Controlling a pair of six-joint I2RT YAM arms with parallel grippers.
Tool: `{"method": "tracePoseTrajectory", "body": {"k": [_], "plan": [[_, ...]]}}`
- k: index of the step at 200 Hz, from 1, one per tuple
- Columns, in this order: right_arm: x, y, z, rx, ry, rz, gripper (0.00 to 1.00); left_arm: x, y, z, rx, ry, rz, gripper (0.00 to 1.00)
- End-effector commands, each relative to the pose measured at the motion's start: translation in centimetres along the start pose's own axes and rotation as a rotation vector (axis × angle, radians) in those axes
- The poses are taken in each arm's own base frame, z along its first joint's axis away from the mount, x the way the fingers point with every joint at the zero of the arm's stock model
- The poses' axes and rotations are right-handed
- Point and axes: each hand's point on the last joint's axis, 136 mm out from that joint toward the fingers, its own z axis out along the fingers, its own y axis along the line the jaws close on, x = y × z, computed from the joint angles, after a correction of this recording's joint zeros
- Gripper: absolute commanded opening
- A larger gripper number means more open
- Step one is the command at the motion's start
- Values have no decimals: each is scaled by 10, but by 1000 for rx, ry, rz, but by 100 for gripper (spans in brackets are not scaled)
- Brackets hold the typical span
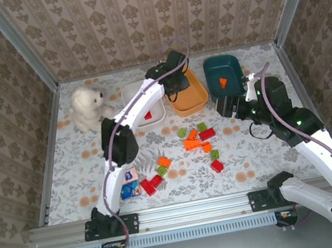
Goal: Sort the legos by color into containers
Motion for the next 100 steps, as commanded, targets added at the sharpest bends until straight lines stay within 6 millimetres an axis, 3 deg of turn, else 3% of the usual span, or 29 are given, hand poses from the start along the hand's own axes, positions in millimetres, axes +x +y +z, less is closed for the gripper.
{"method": "tracePoseTrajectory", "body": {"k": [1, 25, 50, 83, 100], "plan": [[-2, -7, -8, 36, -12, 29, 81, -5, -13, 12, 100, 22, 9, 28], [1, -10, -8, 41, -10, 42, 82, 3, -10, 32, 127, 68, -14, 33], [5, -13, -4, 45, 4, 50, 82, 11, -4, 37, 126, 113, -50, 43], [0, -10, -2, 46, 6, 34, 82, -4, -12, 12, 153, 79, -44, 64], [-6, -9, -1, 52, 8, 22, 82, -20, -16, -10, 174, 42, -53, 68]]}}
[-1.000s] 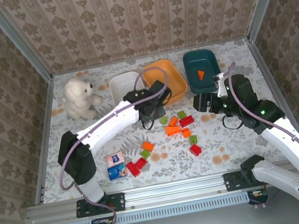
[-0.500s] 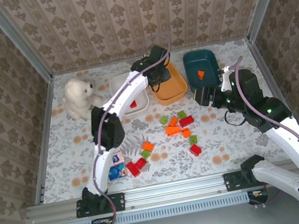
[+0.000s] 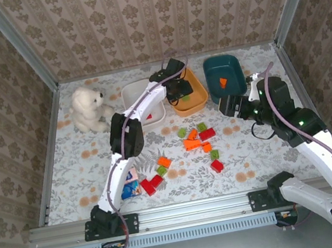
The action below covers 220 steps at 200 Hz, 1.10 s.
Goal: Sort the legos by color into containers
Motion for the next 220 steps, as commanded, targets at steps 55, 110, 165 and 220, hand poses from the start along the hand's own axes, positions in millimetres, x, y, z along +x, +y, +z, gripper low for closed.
{"method": "tracePoseTrajectory", "body": {"k": [55, 110, 165, 220], "plan": [[-24, 15, -3, 35, 41, -87, 79, -69, -43, -189, 173, -286, -9, 73], [23, 42, 8, 61, 213, -293, 76, -20, 30, -290, 117, -398, -49, 75], [129, 94, 56, -58, 467, -562, 76, 113, 180, -324, -131, -394, -269, 74], [160, 7, 88, 252, 580, -342, 76, 192, 234, -330, -153, -318, -362, 74]]}}
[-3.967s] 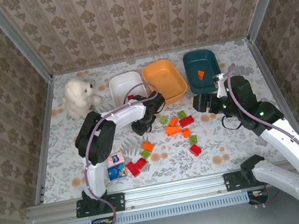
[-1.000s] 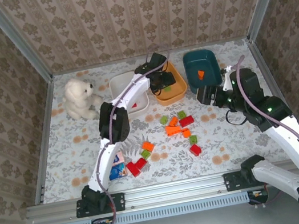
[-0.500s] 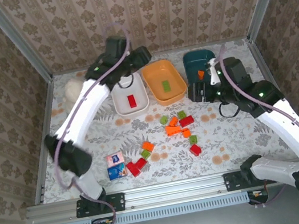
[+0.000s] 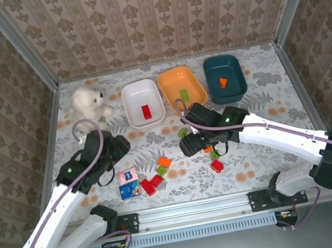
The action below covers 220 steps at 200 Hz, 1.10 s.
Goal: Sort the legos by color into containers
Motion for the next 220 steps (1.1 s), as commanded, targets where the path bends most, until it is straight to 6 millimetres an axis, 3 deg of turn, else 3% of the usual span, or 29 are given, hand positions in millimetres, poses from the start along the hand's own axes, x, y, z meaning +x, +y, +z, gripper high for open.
{"method": "tracePoseTrajectory", "body": {"k": [1, 29, 79, 106, 136, 191, 220], "plan": [[18, -38, 15, 104, 58, 167, 76, 11, 23, -6, -54, 18, -47, 74], [36, -50, 43, 107, 158, 195, 80, 10, 20, -7, -44, 17, -38, 74], [45, -66, 88, 156, 286, 157, 84, 10, 7, 1, -16, 30, -31, 74], [44, -76, 105, 147, 316, 193, 78, 8, 2, 2, -10, 35, -15, 74], [40, -71, 118, 101, 326, 193, 68, 8, -1, 5, -10, 40, -13, 74], [39, -76, 124, 123, 328, 204, 42, 7, -13, 8, 19, 45, 2, 74], [22, -82, 93, 165, 249, 208, 35, 7, -24, 9, 63, 54, 20, 75]]}}
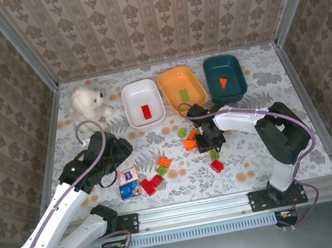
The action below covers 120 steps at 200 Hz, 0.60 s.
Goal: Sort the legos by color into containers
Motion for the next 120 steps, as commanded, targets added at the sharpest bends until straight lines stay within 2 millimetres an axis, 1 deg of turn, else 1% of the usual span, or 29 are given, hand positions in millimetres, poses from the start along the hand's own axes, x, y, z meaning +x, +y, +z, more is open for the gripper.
{"method": "tracePoseTrajectory", "body": {"k": [1, 17, 32, 41, 47, 63, 80, 98, 103, 106, 112, 120], "plan": [[-13, -6, -37, 23, -96, 12, 35, -4, -19, -5, 74, -1, 32, 75], [-17, -20, -71, 44, -170, 57, 34, -3, -28, -4, 106, 8, 54, 76], [-29, -39, -104, 46, -249, 125, 32, -1, -37, -2, 126, 19, 75, 77], [-41, -53, -122, 37, -296, 174, 32, 0, -41, 0, 134, 28, 85, 77], [-53, -62, -133, 30, -332, 205, 32, 2, -44, 2, 136, 36, 92, 77], [-88, -88, -149, 34, -384, 273, 33, 4, -49, 6, 138, 49, 103, 78], [-126, -116, -147, 54, -378, 345, 32, 7, -53, 11, 134, 62, 107, 78], [-162, -143, -134, 65, -363, 420, 31, 7, -55, 12, 129, 62, 110, 78], [-170, -149, -130, 61, -357, 442, 31, 8, -55, 12, 125, 61, 109, 78], [-172, -152, -123, 64, -340, 452, 30, 8, -55, 12, 125, 61, 108, 78], [-180, -159, -116, 69, -324, 469, 30, 8, -55, 12, 121, 59, 106, 78], [-191, -164, -110, 75, -309, 480, 30, 8, -54, 12, 119, 57, 102, 78]]}}
